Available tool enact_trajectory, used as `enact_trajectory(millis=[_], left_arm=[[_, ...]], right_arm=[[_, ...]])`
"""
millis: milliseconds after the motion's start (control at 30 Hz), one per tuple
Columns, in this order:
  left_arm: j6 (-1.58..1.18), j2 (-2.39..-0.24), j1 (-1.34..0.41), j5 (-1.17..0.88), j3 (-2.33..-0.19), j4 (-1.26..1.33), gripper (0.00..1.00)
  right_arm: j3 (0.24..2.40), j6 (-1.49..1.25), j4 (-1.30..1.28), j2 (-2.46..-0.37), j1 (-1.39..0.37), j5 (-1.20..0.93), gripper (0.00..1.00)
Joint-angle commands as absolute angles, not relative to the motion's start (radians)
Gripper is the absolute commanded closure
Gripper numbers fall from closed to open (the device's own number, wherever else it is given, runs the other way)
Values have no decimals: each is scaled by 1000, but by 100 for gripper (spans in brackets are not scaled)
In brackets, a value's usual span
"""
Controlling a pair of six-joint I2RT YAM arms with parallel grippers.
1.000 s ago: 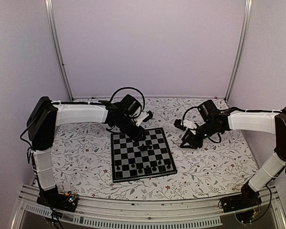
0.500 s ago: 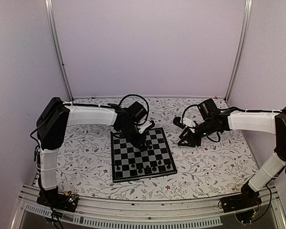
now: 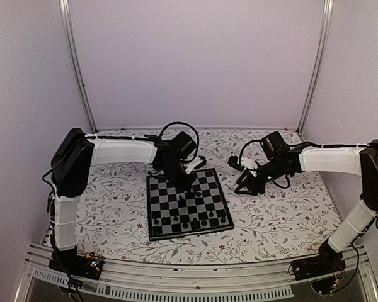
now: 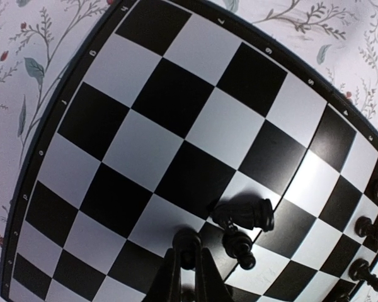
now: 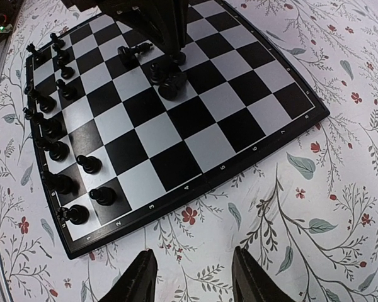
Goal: Set up the chess pieces on the board
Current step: Pick up the chess piece from the chessboard, then place the chess piece on the chessboard.
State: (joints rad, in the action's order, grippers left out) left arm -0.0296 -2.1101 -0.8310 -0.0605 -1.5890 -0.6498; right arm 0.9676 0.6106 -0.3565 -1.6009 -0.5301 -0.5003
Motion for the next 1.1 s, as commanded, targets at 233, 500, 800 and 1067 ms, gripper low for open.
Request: enact_trajectory(millis=[233, 500, 800, 1067], left_arm=[[-42, -1891, -876, -28, -1485, -615, 97], [-27, -1853, -933, -140, -1389, -594, 96], [-2, -1926, -963, -173, -1417, -628, 97], [17, -1964, -972, -202, -1416, -652, 97]], right_arm=[[989, 620, -354, -1623, -531, -504, 56], [997, 624, -365, -1641, -531, -520, 56], [996, 626, -368, -1636, -531, -516, 56], [996, 626, -372, -1637, -531, -515, 55]])
